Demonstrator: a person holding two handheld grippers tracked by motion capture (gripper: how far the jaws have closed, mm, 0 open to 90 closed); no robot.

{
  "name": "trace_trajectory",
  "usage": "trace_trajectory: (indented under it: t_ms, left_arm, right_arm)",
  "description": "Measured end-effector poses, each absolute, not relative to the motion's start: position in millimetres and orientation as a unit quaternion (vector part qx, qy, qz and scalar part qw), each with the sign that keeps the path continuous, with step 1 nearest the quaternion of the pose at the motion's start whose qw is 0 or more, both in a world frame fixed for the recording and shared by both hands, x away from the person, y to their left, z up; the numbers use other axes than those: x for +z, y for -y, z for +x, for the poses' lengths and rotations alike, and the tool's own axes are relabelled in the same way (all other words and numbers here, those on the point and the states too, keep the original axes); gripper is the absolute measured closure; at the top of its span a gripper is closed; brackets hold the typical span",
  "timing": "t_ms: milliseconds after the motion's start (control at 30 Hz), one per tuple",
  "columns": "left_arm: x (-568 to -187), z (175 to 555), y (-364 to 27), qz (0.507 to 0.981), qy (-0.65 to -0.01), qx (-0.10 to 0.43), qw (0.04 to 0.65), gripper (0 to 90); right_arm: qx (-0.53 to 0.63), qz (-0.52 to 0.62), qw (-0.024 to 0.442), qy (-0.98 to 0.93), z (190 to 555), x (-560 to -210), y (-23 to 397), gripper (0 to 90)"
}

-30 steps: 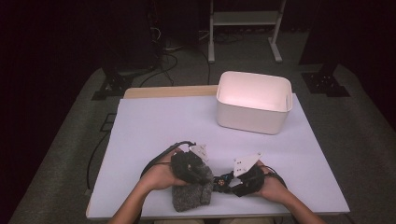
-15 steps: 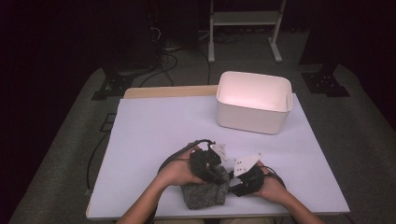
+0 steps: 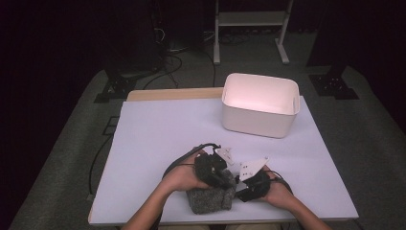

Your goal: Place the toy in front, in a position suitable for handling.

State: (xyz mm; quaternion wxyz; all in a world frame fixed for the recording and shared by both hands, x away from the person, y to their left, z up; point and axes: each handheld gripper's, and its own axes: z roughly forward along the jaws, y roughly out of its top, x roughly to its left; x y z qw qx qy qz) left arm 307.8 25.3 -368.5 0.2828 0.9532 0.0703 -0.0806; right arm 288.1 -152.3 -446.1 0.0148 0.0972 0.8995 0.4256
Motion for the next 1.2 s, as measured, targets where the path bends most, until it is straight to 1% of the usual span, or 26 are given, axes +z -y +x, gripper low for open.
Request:
trace_trajectory:
  t_ms: [300,400,433,467,600,700,800,1000,1200]
  left_arm:
    - [-369,307,-51,0.949,-0.087,-0.085,0.291,80.8]
    - [-369,306,-67,0.95,-0.096,-0.078,0.286,80.3]
    - [-369,306,-81,0.948,-0.11,-0.078,0.29,79.9]
    - [-369,306,-81,0.948,-0.11,-0.078,0.29,79.9]
    - [-369,306,-106,0.939,-0.137,-0.077,0.305,79.9]
    - [-371,305,-118,0.936,-0.146,-0.078,0.312,79.9]
    - [-374,305,-120,0.933,-0.146,-0.081,0.32,79.9]
    - [-373,306,-111,0.937,-0.142,-0.085,0.307,80.1]
    - [-374,306,-111,0.936,-0.143,-0.088,0.311,80.1]
  right_arm:
    - [0.425,0.096,0.015,-0.9,289,-446,152,56.6]
    - [0.424,0.097,0.013,-0.9,289,-446,152,56.6]
    - [0.424,0.098,0.012,-0.9,289,-446,152,56.6]
    - [0.424,0.098,0.012,-0.9,289,-446,152,56.6]
    - [0.424,0.1,0.008,-0.9,290,-445,152,56.6]
    - [0.422,0.098,0.008,-0.901,291,-445,152,56.7]
    - [0.419,0.097,0.006,-0.903,291,-444,151,56.6]
    - [0.401,0.092,0.002,-0.912,293,-441,146,55.6]
    - [0.391,0.082,-0.001,-0.917,295,-441,136,54.7]
